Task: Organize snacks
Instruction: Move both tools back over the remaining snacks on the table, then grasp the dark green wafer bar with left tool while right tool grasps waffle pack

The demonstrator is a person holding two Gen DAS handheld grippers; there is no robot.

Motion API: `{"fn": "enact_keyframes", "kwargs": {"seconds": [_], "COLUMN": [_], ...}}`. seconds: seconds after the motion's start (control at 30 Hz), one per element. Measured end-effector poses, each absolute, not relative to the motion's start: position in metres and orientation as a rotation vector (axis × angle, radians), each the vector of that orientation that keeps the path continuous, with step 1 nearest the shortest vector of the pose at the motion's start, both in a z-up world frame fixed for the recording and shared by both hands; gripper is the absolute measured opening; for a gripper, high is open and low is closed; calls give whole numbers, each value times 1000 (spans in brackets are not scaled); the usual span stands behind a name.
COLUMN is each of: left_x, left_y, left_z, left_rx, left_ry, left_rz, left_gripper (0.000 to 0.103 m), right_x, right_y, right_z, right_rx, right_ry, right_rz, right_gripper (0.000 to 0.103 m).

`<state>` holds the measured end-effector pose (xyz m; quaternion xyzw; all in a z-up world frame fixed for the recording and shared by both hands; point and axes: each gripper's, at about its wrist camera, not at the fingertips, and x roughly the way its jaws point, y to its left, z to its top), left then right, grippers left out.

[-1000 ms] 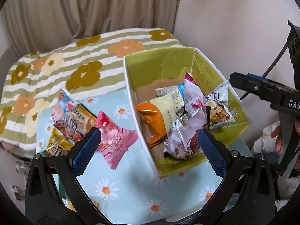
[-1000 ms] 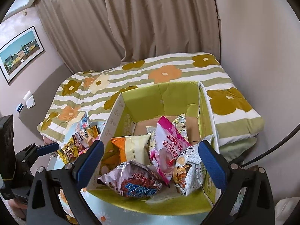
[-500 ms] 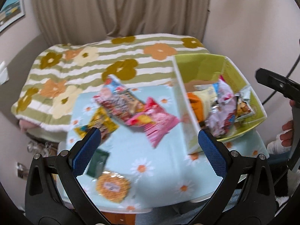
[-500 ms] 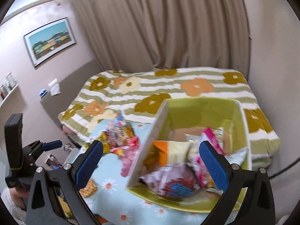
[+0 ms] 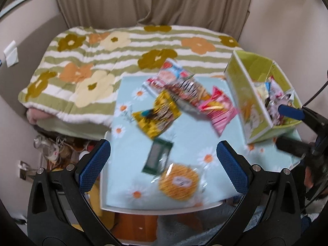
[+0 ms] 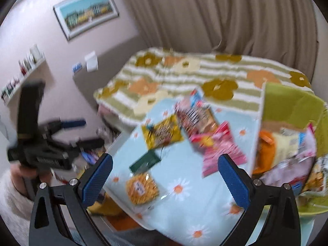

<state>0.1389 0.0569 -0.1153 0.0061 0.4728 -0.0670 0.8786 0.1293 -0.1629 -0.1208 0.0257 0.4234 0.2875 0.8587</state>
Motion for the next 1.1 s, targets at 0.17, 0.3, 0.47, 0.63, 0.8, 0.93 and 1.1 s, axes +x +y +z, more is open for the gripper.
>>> {"fn": "enact_keyframes", "kwargs": {"seconds": [0.17, 0.3, 0.47, 0.63, 0.8, 0.93, 1.1], "left_x": [143, 150, 161, 179, 192, 199, 203], "left_y": [97, 116, 127, 126, 121, 113, 100], "left_z": [-140, -160, -190, -223, -246, -262, -275], "left_rx": [-6, 9, 34, 29, 51, 58, 80], "left_ry": [1052, 1088, 1142, 1205, 1234, 1266, 1289], "left_rz": [-178, -213, -261, -307, -321, -334, -342], "left_gripper": [103, 103, 103, 102, 101, 99, 93], "right_x": [127, 125, 120, 122, 125, 123, 119], "right_y": [-122, -98, -73, -59, -51, -42, -31], "right_z": [-158, -189, -224, -248, -265, -275, -287], "right_rx": [-16, -42, -98, -165, -221, -292, -371], "right_ry": [977, 1026, 1090, 1128, 1149, 1146, 1138], "right_rz": [574, 564, 573, 609, 668, 720, 766], "right_gripper": [102, 102, 102, 102, 102, 102, 102]}}
